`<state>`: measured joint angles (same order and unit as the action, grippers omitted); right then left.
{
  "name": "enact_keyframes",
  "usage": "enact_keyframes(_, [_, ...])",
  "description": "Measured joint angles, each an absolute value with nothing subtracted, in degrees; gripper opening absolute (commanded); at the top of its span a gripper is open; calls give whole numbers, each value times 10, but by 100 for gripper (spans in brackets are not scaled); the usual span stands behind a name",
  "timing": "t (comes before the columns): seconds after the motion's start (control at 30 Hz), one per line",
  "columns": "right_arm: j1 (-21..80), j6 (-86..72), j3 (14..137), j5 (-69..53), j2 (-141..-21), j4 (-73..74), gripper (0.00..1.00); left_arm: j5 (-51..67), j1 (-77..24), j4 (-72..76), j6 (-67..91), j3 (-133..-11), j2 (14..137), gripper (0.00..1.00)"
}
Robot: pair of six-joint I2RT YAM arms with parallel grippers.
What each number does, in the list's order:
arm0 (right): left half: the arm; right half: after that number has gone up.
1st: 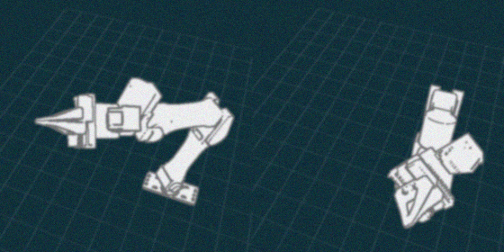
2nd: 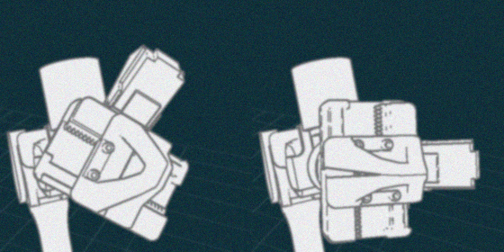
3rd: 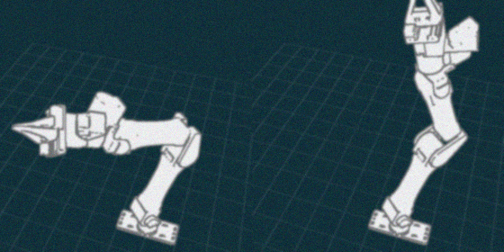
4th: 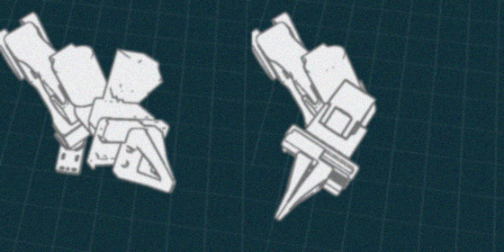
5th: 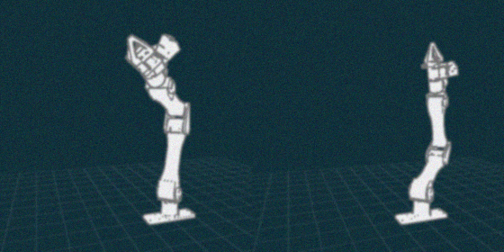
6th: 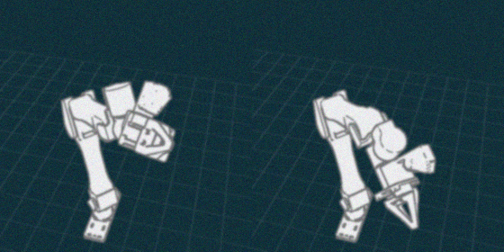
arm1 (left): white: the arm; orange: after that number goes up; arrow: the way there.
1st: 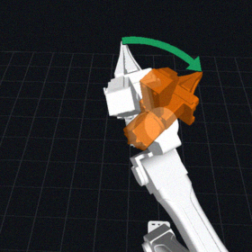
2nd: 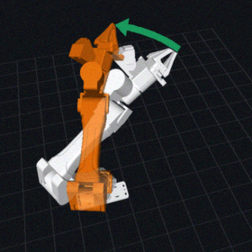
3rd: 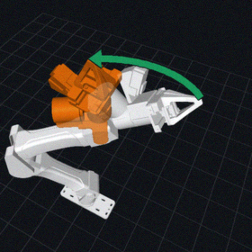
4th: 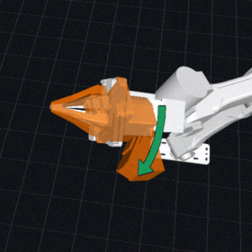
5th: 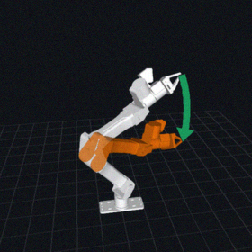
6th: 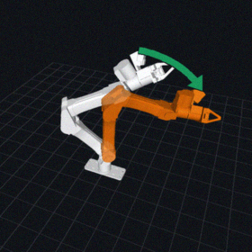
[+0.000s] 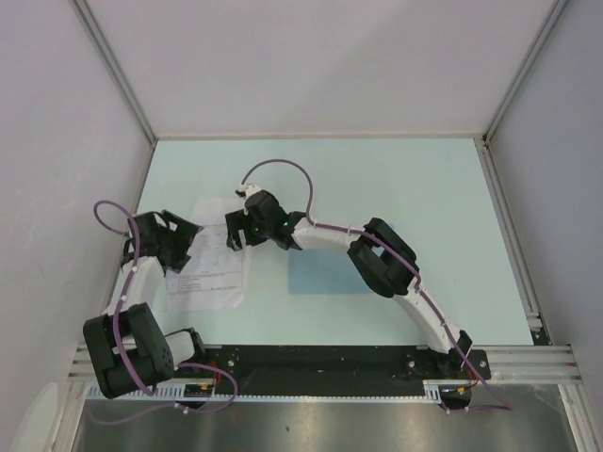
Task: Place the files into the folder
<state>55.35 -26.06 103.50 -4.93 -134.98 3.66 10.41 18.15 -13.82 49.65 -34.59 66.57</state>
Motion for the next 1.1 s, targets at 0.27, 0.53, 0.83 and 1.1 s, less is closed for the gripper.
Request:
enact_keyframes(0.27, [498,-213,1154,-60,-1416,33,79,107,190,-135,501,-326,700,99])
enact_keyframes(0.53, [489,-219,1333,-72,-1546,59,73,110,192,-116,502,-297,711,99])
enact_keyframes(0.83, [491,-240,1303,-87,-1538,31,69,112,192,-111,507,-297,714,100])
enact_keyframes(1.1, [493,-267,1230,-139,-1504,-15,68,113,193,-96,516,-293,718,99])
